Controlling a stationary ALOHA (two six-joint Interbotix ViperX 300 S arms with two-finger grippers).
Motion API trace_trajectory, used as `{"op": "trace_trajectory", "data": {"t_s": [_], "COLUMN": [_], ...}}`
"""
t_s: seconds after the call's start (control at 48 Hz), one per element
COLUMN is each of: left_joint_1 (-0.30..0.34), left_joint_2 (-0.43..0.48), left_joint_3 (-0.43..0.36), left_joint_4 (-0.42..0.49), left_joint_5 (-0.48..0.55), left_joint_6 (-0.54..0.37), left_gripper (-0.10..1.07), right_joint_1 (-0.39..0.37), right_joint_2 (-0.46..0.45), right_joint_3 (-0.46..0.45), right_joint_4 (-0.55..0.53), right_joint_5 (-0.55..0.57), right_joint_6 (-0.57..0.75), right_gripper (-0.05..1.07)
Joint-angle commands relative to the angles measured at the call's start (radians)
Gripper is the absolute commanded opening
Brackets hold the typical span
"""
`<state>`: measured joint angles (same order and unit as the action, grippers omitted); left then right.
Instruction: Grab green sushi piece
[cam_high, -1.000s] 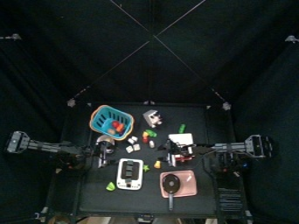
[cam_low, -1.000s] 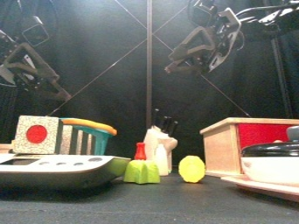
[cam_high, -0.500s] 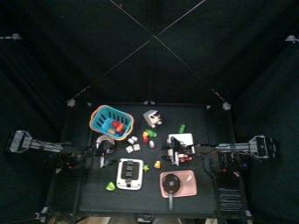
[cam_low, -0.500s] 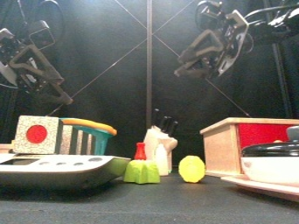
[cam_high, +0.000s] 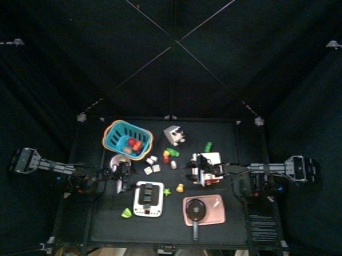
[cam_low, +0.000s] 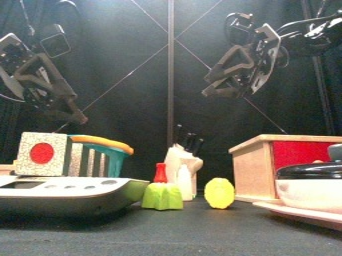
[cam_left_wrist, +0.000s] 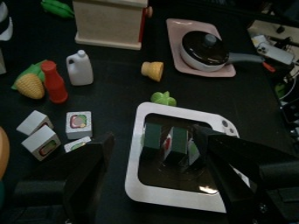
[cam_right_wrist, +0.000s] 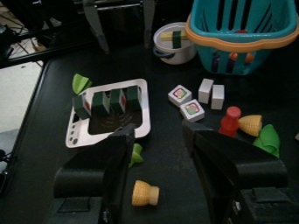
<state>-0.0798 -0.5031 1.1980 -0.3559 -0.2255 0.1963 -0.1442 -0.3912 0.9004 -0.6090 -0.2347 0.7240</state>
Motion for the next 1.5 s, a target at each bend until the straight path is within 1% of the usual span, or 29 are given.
{"op": "trace_trajectory", "data": {"t_s": [0.0,0.312,0.562,0.75,0.875,1.479], "left_joint_1": [0.005,0.023,0.04,0.06,0.06,0.051], "left_joint_2": [0.044,0.184,0.245,0.262,0.261,0.265], "left_joint_3": [-0.044,-0.081,-0.106,-0.112,-0.114,-0.112], "left_joint_4": [0.026,0.092,0.104,0.118,0.118,0.118], "left_joint_5": [-0.011,-0.015,-0.015,-0.015,-0.023,-0.017], "left_joint_6": [0.002,0.0,0.0,0.0,0.0,-0.002], "left_gripper": [1.02,1.02,1.02,0.99,0.97,0.96], "right_joint_1": [0.002,0.002,0.002,0.002,0.002,0.0], "right_joint_2": [-0.009,0.003,0.005,0.006,0.006,0.026], "right_joint_3": [-0.009,-0.008,-0.006,-0.006,-0.006,-0.009], "right_joint_4": [-0.002,-0.002,-0.002,-0.002,-0.002,-0.002], "right_joint_5": [-0.009,-0.008,-0.008,-0.008,-0.009,-0.009], "right_joint_6": [-0.003,-0.003,-0.003,-0.003,-0.003,-0.003], "right_gripper": [0.83,0.83,0.83,0.83,0.83,0.83]}}
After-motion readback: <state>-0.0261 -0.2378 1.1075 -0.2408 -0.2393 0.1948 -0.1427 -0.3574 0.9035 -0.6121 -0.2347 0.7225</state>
